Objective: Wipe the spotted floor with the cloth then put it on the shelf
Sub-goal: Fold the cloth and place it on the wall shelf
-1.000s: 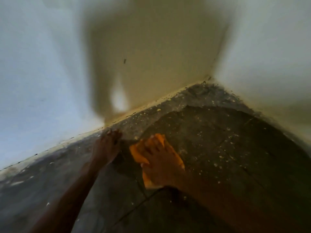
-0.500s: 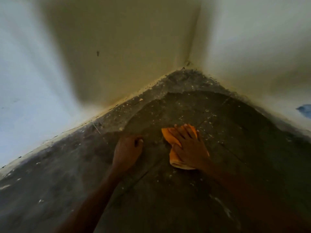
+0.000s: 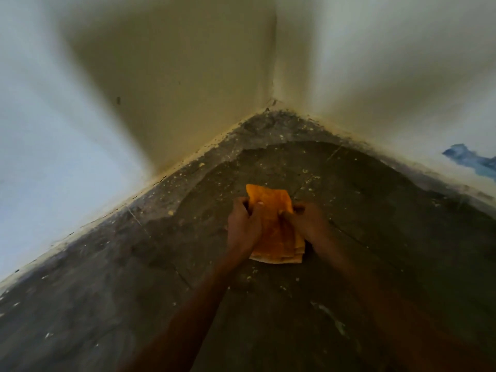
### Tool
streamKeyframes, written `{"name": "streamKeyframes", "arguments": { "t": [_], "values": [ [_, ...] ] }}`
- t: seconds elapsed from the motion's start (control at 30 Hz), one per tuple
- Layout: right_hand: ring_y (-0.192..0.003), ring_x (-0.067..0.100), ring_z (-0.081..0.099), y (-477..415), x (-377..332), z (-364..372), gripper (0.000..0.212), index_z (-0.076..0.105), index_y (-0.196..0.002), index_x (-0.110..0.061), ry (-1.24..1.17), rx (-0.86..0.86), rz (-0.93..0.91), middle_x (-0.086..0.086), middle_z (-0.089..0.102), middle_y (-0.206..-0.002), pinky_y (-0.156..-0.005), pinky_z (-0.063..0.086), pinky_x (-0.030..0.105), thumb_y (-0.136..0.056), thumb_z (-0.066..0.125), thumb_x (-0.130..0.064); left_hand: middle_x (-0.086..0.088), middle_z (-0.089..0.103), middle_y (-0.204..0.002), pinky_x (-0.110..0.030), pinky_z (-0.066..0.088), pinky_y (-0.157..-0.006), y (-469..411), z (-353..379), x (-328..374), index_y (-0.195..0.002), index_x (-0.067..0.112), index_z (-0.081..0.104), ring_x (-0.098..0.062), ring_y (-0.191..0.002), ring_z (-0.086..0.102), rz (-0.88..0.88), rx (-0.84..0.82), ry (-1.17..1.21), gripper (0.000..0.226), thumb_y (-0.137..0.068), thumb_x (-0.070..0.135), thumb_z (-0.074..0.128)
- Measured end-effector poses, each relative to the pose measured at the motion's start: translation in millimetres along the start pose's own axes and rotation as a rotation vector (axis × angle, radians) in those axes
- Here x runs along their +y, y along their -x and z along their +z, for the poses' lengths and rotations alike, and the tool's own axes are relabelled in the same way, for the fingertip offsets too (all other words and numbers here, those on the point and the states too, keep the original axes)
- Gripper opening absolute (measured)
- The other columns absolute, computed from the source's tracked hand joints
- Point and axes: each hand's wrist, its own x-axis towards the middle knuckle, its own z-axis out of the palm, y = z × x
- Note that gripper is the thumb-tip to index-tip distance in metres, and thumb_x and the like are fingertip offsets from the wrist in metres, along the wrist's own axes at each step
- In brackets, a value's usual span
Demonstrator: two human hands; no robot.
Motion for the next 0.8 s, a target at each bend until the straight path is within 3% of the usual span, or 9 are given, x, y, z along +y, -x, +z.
{"name": "streamKeyframes", "arguments": {
  "t": [0.07,0.13,0.23,0.37,0.43,0.5,0.6,0.67,0.8],
  "values": [
    [-0.097,0.011,0.061,5,2,-16,0.05,0.059,-0.126,-0.019,-0.349,-0.103,0.062,-0.003,0.066,-0.114,-0.078,0.05,0.027,-0.082,0.078,-0.035,-0.003,0.064,-0.099,-0.027,0.052,-0.066,5,-8,14,-0.11,0.019,0.05,-0.014,-0.082,0.064,0.024,-0.074,0.111,0.019,-0.096,0.031,0.051],
    [-0.115,0.021,0.062,15,7,-32,0.071,0.052,-0.134,-0.027,-0.633,-0.304,0.1,0.0,0.064,-0.129,-0.098,0.051,0.046,-0.073,0.084,-0.043,-0.004,0.068,-0.106,-0.035,0.058,-0.074,15,-24,29,-0.114,0.02,0.054,-0.02,-0.09,0.069,-0.028,-0.207,0.261,0.024,-0.093,0.032,0.055],
    [-0.12,0.028,0.063,45,-2,-55,0.058,0.053,-0.136,-0.028,-0.744,-0.568,0.132,0.003,0.066,-0.131,-0.101,0.048,0.056,-0.084,0.071,-0.045,-0.004,0.073,-0.104,-0.042,0.059,-0.076,37,-39,56,-0.114,0.02,0.058,-0.025,-0.092,0.071,-0.142,-0.368,0.359,0.027,-0.09,0.033,0.059],
    [-0.106,0.026,0.071,92,-40,-98,0.052,0.065,-0.124,-0.019,-0.629,-0.402,0.17,0.005,0.074,-0.116,-0.096,0.053,0.053,-0.077,0.076,-0.038,-0.004,0.069,-0.107,-0.031,0.059,-0.066,77,-39,93,-0.121,0.029,0.048,-0.02,-0.091,0.07,-0.013,-0.177,0.182,0.034,-0.091,0.036,0.061],
    [-0.102,0.025,0.072,121,-65,-131,0.045,0.066,-0.12,-0.019,-0.579,-0.351,0.173,0.004,0.075,-0.112,-0.088,0.058,0.048,-0.079,0.077,-0.034,-0.006,0.066,-0.105,-0.031,0.058,-0.067,100,-42,123,-0.131,0.034,0.035,-0.019,-0.089,0.068,0.161,-0.179,0.068,0.047,-0.09,0.042,0.056],
    [-0.098,0.022,0.073,152,-97,-163,0.035,0.067,-0.117,-0.022,-0.511,-0.299,0.171,0.003,0.075,-0.109,-0.077,0.061,0.038,-0.085,0.074,-0.034,-0.002,0.063,-0.106,-0.035,0.056,-0.075,125,-47,162,-0.13,0.036,0.03,-0.017,-0.09,0.066,0.291,-0.232,-0.091,0.041,-0.093,0.041,0.046],
    [-0.094,0.02,0.072,191,-151,-208,0.054,0.067,-0.105,-0.032,-0.382,-0.225,0.159,-0.002,0.074,-0.104,-0.079,0.061,0.041,-0.066,0.077,-0.068,0.0,0.058,-0.102,-0.036,0.052,-0.076,153,-62,232,-0.117,0.042,0.034,-0.012,-0.09,0.059,0.374,-0.199,-0.265,0.024,-0.096,0.036,0.043],
    [-0.098,0.014,0.07,214,-186,-238,0.067,0.063,-0.107,-0.037,-0.382,-0.23,0.167,-0.006,0.072,-0.11,-0.085,0.059,0.041,-0.056,0.073,-0.079,0.001,0.059,-0.098,-0.039,0.053,-0.075,170,-72,280,-0.112,0.043,0.036,-0.012,-0.088,0.059,0.351,-0.184,-0.182,0.021,-0.094,0.035,0.045],
    [-0.113,0.0,0.062,286,-273,-295,0.072,0.04,-0.138,-0.035,-0.411,-0.344,0.182,-0.017,0.059,-0.129,-0.089,0.056,0.025,-0.075,0.074,-0.04,0.006,0.061,-0.105,-0.049,0.057,-0.076,217,-110,382,-0.113,0.046,0.035,-0.013,-0.094,0.064,0.223,-0.191,0.007,0.025,-0.092,0.041,0.047]
  ]
}}
